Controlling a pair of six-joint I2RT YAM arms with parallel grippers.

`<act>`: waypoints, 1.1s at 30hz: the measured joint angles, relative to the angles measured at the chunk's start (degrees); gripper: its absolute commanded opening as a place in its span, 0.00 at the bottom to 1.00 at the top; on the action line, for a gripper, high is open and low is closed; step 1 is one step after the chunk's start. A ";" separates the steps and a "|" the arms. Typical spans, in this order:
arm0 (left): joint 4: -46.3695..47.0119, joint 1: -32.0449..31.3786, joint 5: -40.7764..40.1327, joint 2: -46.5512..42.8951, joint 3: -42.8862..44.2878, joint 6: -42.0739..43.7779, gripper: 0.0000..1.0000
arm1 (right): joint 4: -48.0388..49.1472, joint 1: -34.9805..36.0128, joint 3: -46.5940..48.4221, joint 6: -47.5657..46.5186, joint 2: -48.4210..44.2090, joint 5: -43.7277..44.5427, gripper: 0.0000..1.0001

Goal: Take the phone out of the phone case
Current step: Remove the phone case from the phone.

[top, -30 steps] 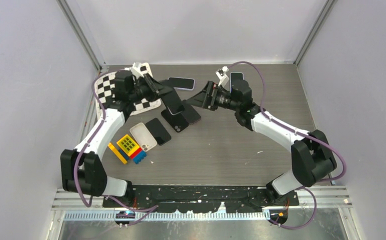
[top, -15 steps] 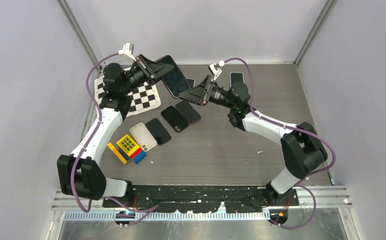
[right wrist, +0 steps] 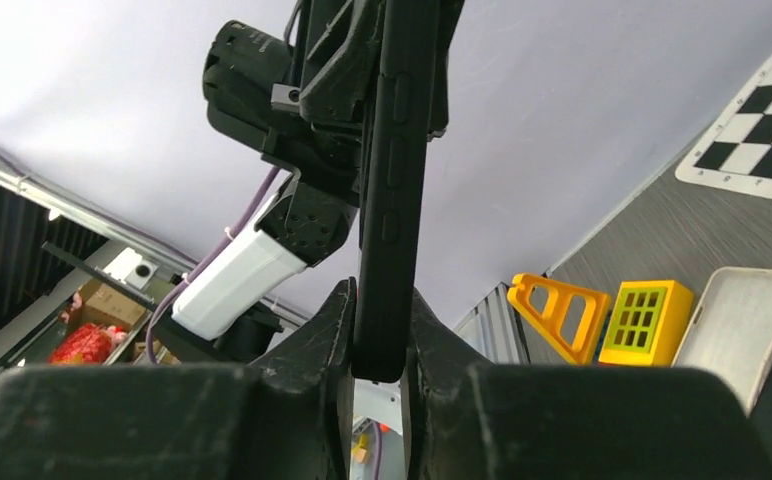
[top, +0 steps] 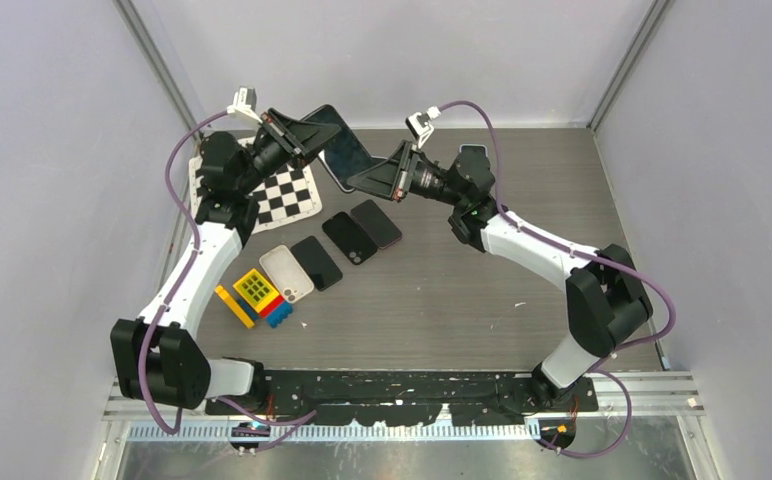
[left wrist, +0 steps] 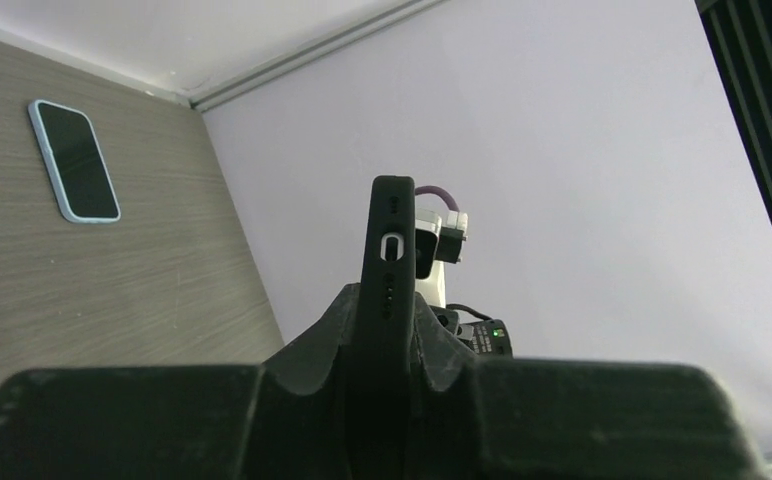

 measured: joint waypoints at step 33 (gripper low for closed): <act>-17.79 -0.11 -8.44 -3.10 -0.90 2.12 0.00 | -9.92 1.86 -1.20 -13.49 -1.53 3.04 0.59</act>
